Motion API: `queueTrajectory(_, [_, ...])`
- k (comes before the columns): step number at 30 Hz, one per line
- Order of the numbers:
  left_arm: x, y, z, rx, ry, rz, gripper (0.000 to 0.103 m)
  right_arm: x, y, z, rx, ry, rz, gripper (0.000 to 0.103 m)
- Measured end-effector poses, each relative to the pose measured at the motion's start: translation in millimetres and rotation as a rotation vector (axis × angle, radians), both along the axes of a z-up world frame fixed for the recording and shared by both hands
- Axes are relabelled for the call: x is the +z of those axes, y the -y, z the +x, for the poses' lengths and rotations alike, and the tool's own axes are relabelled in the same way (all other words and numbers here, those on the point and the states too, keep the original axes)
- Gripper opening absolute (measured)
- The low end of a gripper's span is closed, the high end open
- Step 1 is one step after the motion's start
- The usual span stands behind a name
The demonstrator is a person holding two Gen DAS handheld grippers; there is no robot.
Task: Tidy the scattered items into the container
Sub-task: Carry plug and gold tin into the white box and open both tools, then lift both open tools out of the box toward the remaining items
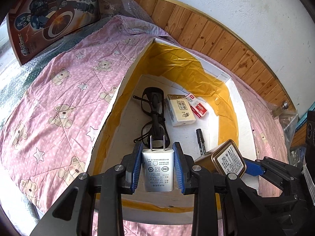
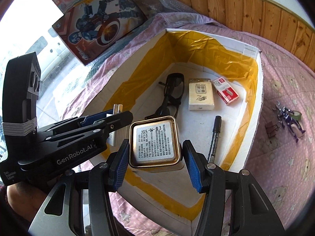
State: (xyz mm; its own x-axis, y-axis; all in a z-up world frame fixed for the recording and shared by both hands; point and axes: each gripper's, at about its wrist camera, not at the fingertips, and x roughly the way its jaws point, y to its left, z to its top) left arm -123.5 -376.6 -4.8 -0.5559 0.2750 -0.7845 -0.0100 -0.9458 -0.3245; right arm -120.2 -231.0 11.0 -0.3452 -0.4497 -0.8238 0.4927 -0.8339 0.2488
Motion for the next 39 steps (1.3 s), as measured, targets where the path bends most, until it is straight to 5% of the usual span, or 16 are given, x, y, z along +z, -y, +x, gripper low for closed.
queueTrajectory(20, [15, 2, 10, 0.096, 0.046, 0.034, 0.046, 27, -73, 39, -0.081, -0.047, -0.168, 0.059])
queueTrajectory(39, [56, -77, 54, -0.046, -0.010, 0.002, 0.046, 34, -131, 86, -0.119, -0.074, -0.274, 0.057])
